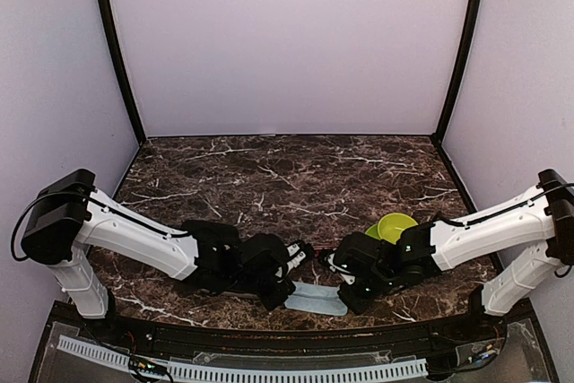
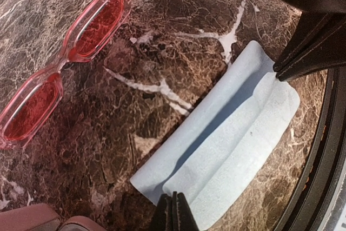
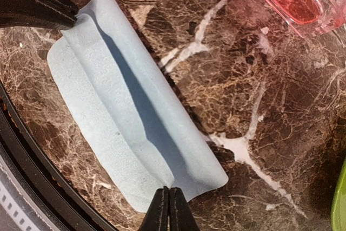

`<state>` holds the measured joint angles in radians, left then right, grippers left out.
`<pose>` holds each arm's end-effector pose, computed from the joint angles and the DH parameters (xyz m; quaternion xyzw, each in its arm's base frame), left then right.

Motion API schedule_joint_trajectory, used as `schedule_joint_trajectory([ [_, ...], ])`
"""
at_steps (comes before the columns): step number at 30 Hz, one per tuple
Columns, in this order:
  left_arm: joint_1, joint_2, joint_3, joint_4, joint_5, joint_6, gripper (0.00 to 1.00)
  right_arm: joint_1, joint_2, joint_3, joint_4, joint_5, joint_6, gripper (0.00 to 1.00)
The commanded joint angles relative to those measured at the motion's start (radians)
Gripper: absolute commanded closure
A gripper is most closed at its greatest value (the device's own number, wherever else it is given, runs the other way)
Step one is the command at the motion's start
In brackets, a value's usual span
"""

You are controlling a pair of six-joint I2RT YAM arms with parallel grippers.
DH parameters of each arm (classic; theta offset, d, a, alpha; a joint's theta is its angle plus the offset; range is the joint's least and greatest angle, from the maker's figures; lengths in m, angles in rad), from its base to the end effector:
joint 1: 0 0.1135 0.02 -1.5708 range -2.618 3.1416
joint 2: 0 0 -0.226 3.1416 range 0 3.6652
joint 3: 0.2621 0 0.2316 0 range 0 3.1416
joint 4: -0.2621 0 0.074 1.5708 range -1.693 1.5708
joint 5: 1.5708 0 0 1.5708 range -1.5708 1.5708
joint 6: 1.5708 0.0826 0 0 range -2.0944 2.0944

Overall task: Organize the sunglasses
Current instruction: Fold the glasses cleaning cloth at the center of the board.

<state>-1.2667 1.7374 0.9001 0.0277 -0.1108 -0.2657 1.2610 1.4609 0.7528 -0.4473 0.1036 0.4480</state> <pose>0.1164 -0.3403 0.0974 0.4268 0.8232 -0.2201 0.3029 0.0896 0.2519 0.0954 -0.3766 0.9018 0.1221 0.1734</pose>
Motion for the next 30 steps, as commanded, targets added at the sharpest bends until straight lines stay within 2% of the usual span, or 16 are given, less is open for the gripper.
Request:
schedule_joint_trajectory([
  [1, -0.004, 0.008, -0.016, -0.018, 0.001, -0.003, 1.00, 0.013, 0.006, 0.000, 0.024, -0.007, 0.011, 0.96],
  [30, -0.020, 0.020, -0.006, -0.029, 0.000, -0.004, 1.00, 0.018, 0.012, -0.023, 0.041, -0.033, 0.018, 0.96],
])
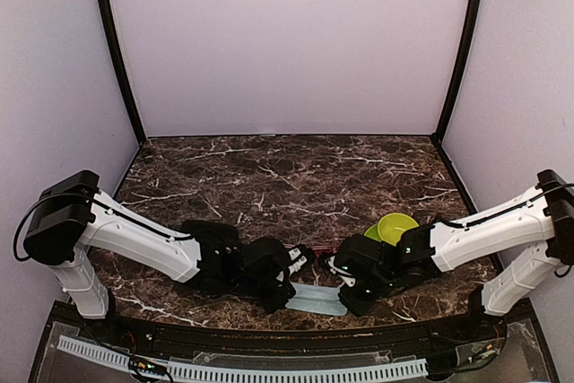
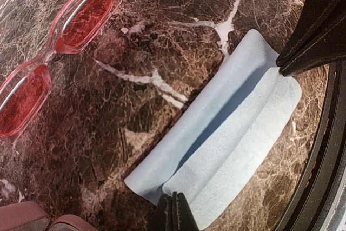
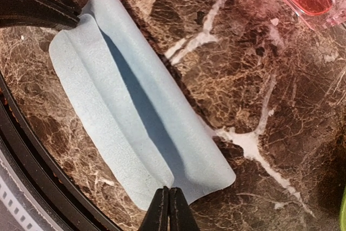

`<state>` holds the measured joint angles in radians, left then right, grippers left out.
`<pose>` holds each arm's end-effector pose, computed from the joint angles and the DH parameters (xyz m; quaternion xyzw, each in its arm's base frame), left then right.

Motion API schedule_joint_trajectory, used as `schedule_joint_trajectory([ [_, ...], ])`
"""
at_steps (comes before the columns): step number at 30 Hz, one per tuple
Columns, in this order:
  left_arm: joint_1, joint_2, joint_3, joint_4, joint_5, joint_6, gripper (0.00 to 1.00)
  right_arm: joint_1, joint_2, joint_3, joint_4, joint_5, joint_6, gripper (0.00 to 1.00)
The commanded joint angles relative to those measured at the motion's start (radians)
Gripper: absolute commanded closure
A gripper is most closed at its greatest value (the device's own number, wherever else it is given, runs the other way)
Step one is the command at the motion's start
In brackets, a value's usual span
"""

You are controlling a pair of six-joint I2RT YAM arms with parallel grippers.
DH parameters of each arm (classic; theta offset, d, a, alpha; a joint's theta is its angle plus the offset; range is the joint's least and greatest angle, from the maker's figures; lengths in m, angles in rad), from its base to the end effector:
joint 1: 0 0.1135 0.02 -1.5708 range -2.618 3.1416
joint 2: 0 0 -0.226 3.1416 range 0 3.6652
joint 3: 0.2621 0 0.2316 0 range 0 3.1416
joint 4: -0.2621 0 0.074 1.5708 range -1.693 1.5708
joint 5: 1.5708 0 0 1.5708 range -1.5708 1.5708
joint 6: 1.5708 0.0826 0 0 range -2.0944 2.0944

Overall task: Organize the sunglasses
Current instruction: Fold the glasses cleaning cloth at the center of the board.

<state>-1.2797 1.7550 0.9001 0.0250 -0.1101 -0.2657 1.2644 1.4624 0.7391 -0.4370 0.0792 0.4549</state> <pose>0.1117 -0.3411 0.0911 0.4345 0.8233 -0.2156 0.2946 0.0863 0.2510 0.0918 -0.3778 0.9024 0.1290 0.1623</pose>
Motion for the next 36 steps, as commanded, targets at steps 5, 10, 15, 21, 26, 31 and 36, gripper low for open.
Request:
schedule_joint_trajectory([
  [5, -0.008, 0.003, -0.007, -0.030, -0.005, -0.006, 1.00, 0.021, 0.014, -0.009, 0.040, -0.021, 0.010, 0.95],
  [10, -0.012, 0.004, -0.006, -0.036, -0.006, -0.006, 1.00, 0.024, 0.016, -0.009, 0.040, -0.025, 0.011, 0.93],
  [15, -0.020, 0.006, -0.005, -0.043, -0.012, -0.010, 0.96, 0.029, 0.015, -0.013, 0.043, -0.033, 0.014, 0.90],
  [21, -0.035, 0.000, 0.000, -0.056, -0.026, -0.021, 0.91, 0.040, 0.009, -0.017, 0.050, -0.042, 0.022, 0.86],
  [26, -0.049, -0.008, 0.002, -0.068, -0.036, -0.033, 0.87, 0.051, -0.001, -0.025, 0.060, -0.053, 0.031, 0.84],
  [31, -0.066, -0.031, -0.008, -0.082, -0.041, -0.053, 0.80, 0.070, -0.037, -0.045, 0.083, -0.068, 0.045, 0.79],
  [36, -0.079, -0.068, -0.031, -0.100, -0.037, -0.067, 0.70, 0.077, -0.108, -0.079, 0.102, -0.066, 0.065, 0.75],
])
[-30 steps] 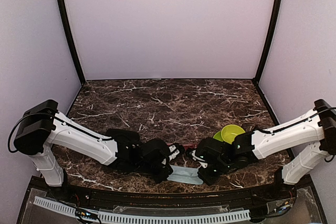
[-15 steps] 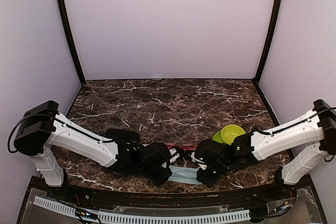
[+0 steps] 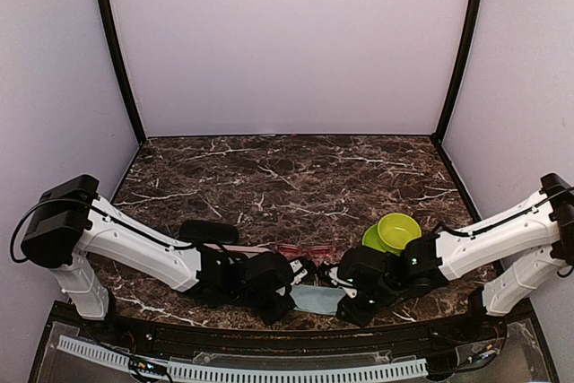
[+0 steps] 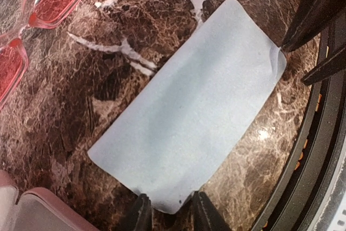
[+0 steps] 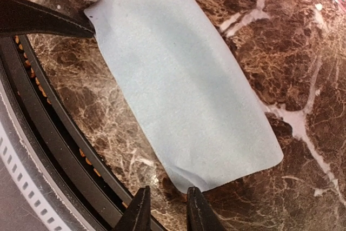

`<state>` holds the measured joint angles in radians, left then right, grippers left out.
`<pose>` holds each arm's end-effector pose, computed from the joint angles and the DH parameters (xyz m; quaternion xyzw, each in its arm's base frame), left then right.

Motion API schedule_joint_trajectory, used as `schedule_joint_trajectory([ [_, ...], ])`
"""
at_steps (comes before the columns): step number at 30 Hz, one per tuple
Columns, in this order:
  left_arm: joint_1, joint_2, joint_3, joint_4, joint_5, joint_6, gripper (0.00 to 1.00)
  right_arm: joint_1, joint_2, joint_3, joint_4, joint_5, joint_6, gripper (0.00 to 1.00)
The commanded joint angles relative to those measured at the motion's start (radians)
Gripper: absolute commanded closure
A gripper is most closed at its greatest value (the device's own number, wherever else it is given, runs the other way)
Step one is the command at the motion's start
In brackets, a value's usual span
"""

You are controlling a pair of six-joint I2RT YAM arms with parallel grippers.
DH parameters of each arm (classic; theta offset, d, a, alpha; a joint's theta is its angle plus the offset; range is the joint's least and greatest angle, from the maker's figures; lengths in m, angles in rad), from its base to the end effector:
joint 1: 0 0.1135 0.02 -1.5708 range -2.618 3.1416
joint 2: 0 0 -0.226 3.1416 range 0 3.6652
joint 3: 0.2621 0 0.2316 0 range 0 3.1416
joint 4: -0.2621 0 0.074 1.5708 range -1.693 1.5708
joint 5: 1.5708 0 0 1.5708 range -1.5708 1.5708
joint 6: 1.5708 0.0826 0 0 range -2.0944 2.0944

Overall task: Organize the sunglasses
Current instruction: Fold the glasses cleaning cloth at the center of the board.

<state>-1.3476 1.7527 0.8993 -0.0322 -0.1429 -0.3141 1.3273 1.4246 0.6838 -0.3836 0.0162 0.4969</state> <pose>0.0893 -0.3404 0.0861 0.4433 0.8287 -0.2021 0.2756 0.0640 0.2522 0.0892 -0.3917 0.8930 0.1702 0.1417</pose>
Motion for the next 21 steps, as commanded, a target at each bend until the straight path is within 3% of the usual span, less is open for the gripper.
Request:
schedule_joint_trajectory([
  [1, -0.011, -0.078, -0.037, -0.044, -0.001, -0.020, 0.69, 0.014, -0.092, -0.030, 0.049, 0.007, 0.030, 0.74],
  [10, 0.036, -0.162, -0.037, -0.044, 0.088, -0.003, 0.49, -0.102, -0.196, -0.060, 0.046, 0.058, 0.105, 0.57],
  [15, 0.110, -0.129, 0.018, -0.068, 0.158, 0.010, 0.47, -0.177, -0.159, -0.065, 0.048, 0.037, 0.130, 0.53],
  [21, 0.173, -0.056, 0.084, -0.099, 0.220, 0.054, 0.47, -0.207, -0.086, -0.051, 0.053, 0.017, 0.122, 0.56],
])
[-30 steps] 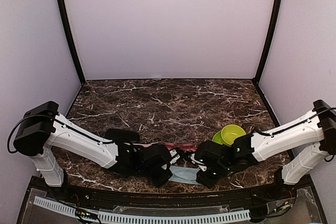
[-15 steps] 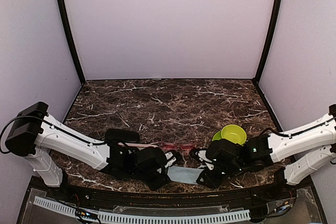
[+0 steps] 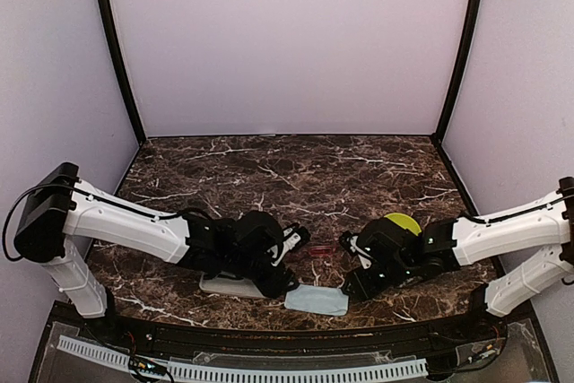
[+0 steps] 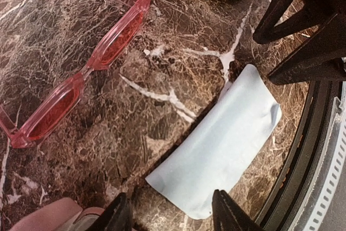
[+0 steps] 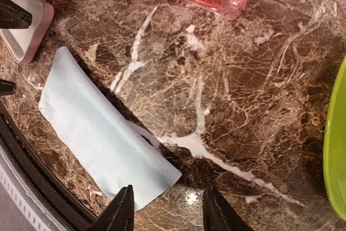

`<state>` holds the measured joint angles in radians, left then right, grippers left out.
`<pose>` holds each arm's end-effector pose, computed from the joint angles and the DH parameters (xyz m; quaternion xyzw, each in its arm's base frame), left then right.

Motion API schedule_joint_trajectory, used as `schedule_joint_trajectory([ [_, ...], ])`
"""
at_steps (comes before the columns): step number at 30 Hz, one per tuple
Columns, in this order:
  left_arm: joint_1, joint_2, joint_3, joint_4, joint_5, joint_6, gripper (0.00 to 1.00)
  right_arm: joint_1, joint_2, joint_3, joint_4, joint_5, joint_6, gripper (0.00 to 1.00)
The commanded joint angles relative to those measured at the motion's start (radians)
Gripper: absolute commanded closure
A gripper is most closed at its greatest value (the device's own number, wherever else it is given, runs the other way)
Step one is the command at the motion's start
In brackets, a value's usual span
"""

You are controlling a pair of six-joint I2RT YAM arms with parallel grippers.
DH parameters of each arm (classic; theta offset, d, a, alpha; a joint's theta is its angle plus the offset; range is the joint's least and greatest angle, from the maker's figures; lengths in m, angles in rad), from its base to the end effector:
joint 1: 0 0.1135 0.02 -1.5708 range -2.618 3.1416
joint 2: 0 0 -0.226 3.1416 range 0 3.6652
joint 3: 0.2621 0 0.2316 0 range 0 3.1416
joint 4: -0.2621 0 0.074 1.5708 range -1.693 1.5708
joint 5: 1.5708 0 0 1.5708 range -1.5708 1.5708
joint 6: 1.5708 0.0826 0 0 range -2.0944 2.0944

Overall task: Organize the sunglasses
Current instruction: Fold the glasses cleaning cloth at the center of the board.

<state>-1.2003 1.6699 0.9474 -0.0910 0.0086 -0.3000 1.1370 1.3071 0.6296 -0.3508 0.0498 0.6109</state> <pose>0.1287 -0.3334 0.1217 0.4057 0.8359 -0.2549 0.2677 0.1104 0.2286 0.1042 -0.2440 0.9317 0.1900 0.1903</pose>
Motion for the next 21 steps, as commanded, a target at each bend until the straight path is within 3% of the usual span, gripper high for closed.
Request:
schedule_joint_trajectory([
  [1, 0.034, 0.035, 0.041, -0.037, 0.084, 0.043, 0.48, -0.024, 0.040, 0.003, 0.023, -0.019, 0.007, 0.57],
  [21, 0.082, 0.165, 0.134, -0.099, 0.121, 0.131, 0.60, -0.060, 0.108, -0.017, 0.097, -0.083, -0.016, 0.69],
])
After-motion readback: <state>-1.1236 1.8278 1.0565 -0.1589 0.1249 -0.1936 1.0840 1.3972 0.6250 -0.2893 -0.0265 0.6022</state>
